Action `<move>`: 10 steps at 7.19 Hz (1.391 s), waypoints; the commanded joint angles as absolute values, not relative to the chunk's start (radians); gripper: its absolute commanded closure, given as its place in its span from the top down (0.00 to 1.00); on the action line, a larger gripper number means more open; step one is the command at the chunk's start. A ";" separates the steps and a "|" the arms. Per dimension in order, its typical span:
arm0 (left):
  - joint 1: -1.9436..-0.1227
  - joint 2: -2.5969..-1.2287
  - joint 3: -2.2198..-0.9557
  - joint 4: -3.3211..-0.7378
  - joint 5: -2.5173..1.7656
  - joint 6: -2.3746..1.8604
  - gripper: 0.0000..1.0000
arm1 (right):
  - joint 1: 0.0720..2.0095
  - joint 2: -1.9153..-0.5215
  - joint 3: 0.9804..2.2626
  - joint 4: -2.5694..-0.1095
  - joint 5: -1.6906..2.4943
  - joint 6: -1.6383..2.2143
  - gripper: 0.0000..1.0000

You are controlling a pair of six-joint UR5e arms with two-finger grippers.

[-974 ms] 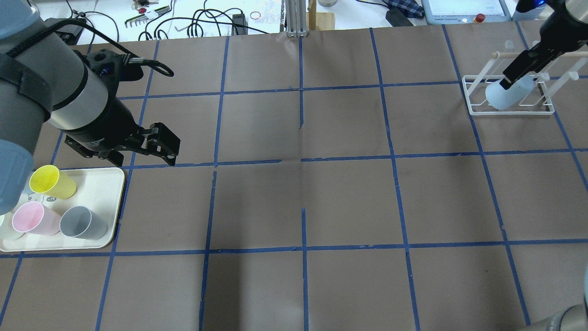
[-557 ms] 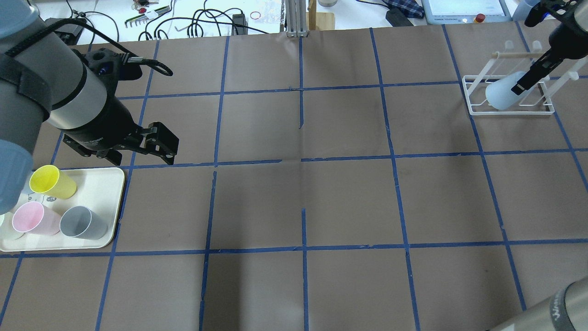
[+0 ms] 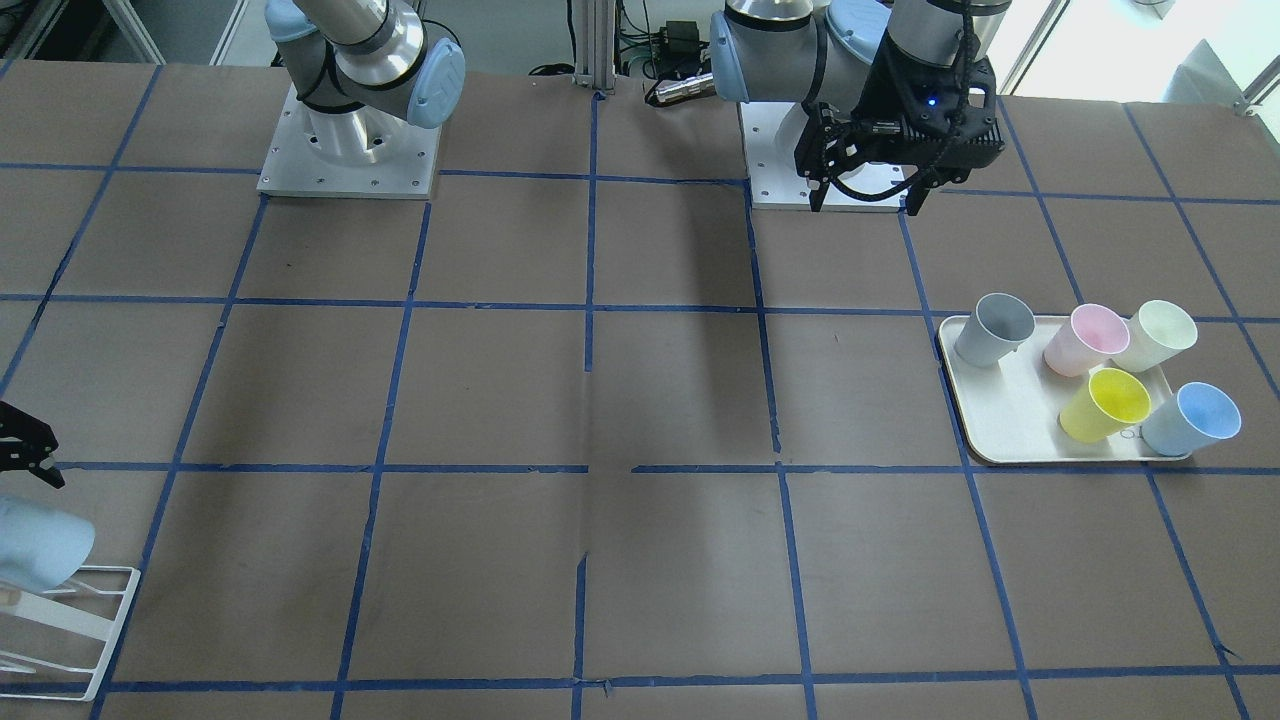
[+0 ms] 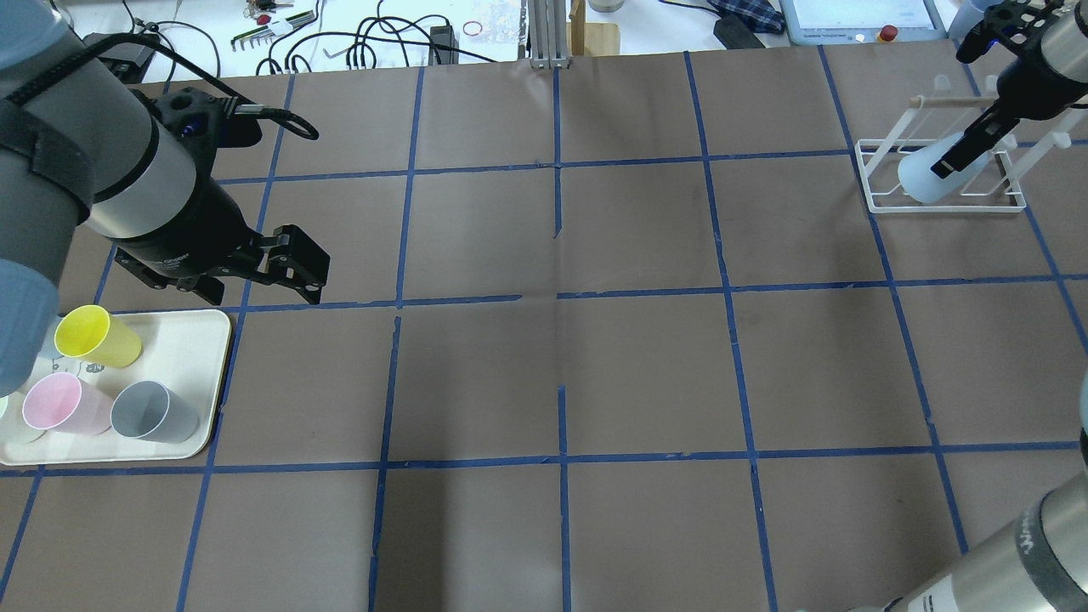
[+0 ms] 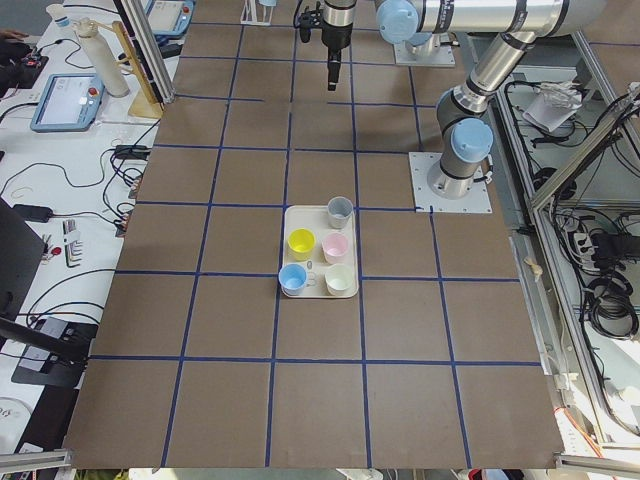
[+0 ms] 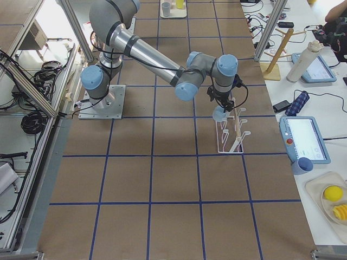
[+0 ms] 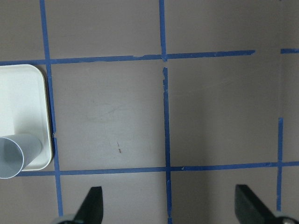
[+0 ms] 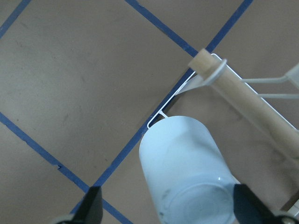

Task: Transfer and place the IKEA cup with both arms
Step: 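Close the right gripper on the light blue cup's rim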

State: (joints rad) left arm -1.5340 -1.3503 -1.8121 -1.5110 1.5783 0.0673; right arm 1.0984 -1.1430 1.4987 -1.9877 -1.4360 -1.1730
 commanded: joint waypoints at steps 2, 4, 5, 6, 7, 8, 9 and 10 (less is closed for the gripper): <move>-1.535 -1.348 -1.812 -1.511 1.577 0.067 1.00 | 1.098 -1.120 1.499 -2.028 -1.433 -1.175 1.00; -1.534 -1.347 -1.813 -1.511 1.585 0.072 1.00 | 1.098 -1.108 1.497 -2.039 -1.431 -1.175 1.00; -1.534 -1.348 -1.813 -1.511 1.579 0.072 1.00 | 1.098 -1.106 1.497 -2.043 -1.433 -1.174 1.00; -1.534 -1.347 -1.813 -1.511 1.578 0.071 1.00 | 1.098 -1.094 1.496 -2.043 -1.433 -1.175 1.00; -1.534 -1.345 -1.813 -1.511 1.575 0.071 1.00 | 1.098 -1.086 1.494 -2.043 -1.433 -1.175 0.96; -1.534 -1.345 -1.813 -1.511 1.572 0.071 1.00 | 1.098 -1.086 1.490 -2.043 -1.433 -1.175 0.89; -1.534 -1.345 -1.813 -1.511 1.572 0.071 1.00 | 1.098 -1.086 1.489 -2.042 -1.433 -1.175 0.75; -1.534 -1.345 -1.813 -1.511 1.571 0.071 1.00 | 1.098 -1.089 1.482 -2.039 -1.434 -1.175 0.62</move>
State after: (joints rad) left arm -1.5340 -1.3454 -1.8132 -1.5110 1.5725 0.0706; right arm 1.0983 -1.0873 1.4886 -2.0416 -1.4331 -1.1750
